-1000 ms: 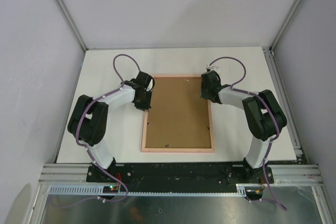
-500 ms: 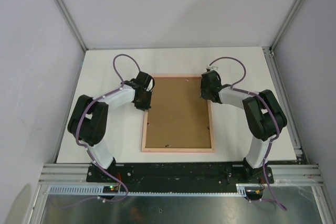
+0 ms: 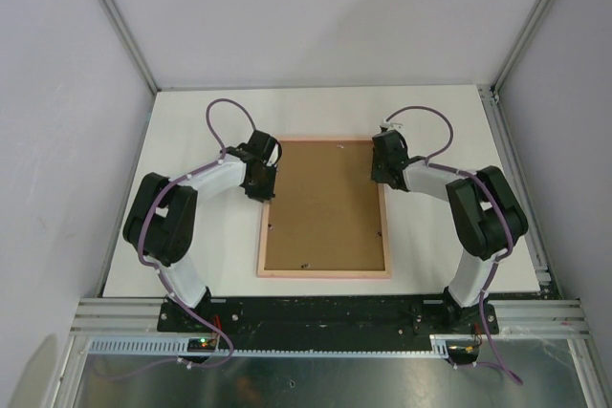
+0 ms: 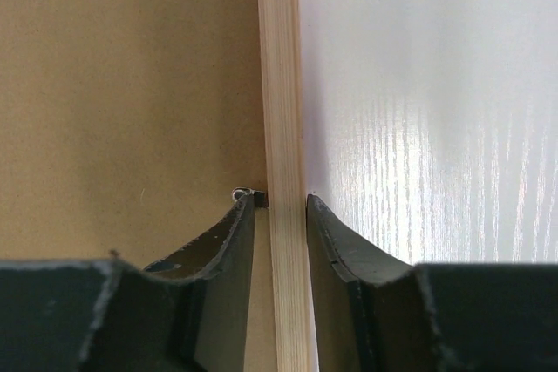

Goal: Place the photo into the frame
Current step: Press the fastener onto the backboard.

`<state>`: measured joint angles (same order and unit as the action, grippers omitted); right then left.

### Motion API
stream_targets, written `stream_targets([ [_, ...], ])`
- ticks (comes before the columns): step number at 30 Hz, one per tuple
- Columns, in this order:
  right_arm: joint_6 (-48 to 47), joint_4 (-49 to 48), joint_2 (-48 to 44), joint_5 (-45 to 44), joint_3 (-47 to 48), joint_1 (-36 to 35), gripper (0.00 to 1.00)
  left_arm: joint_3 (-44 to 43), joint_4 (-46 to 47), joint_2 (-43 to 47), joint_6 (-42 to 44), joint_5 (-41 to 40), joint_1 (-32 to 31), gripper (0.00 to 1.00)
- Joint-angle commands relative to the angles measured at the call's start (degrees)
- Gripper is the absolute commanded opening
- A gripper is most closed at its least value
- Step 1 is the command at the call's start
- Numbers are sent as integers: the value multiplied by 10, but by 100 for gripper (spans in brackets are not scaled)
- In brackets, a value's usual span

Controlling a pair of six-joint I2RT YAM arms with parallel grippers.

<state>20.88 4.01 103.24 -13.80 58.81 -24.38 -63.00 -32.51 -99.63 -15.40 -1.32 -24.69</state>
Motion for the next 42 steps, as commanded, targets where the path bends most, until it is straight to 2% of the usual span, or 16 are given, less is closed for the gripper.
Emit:
stream_targets([
  [1,0,10,-11,19,-17,-1,29,13,-34,1,20,26,-12,0],
  [9,0,17,-18,19,-23,2,5,11,-34,3,4,35,-12,0],
  [14,-4,24,-23,26,-24,2,0,8,-34,25,-24,47,-12,4],
  [15,-5,26,-24,26,-25,2,0,5,-34,33,-29,48,-12,7],
  [18,-8,24,-26,32,-30,2,0,-14,-34,60,-51,39,-12,28],
  [21,-11,24,-28,36,-31,1,0,-42,-33,74,-70,4,-11,45],
  [24,-14,26,-31,38,-33,1,0,-83,-33,55,-80,-42,1,54],
  [28,-15,26,-37,41,-36,0,0,-144,-33,-12,-64,-68,11,58],
  [33,-17,21,-41,46,-43,0,0,-215,-33,-102,-46,-62,15,60],
  [42,-20,17,-44,56,-49,1,0,-230,-32,-148,-55,-74,22,58],
])
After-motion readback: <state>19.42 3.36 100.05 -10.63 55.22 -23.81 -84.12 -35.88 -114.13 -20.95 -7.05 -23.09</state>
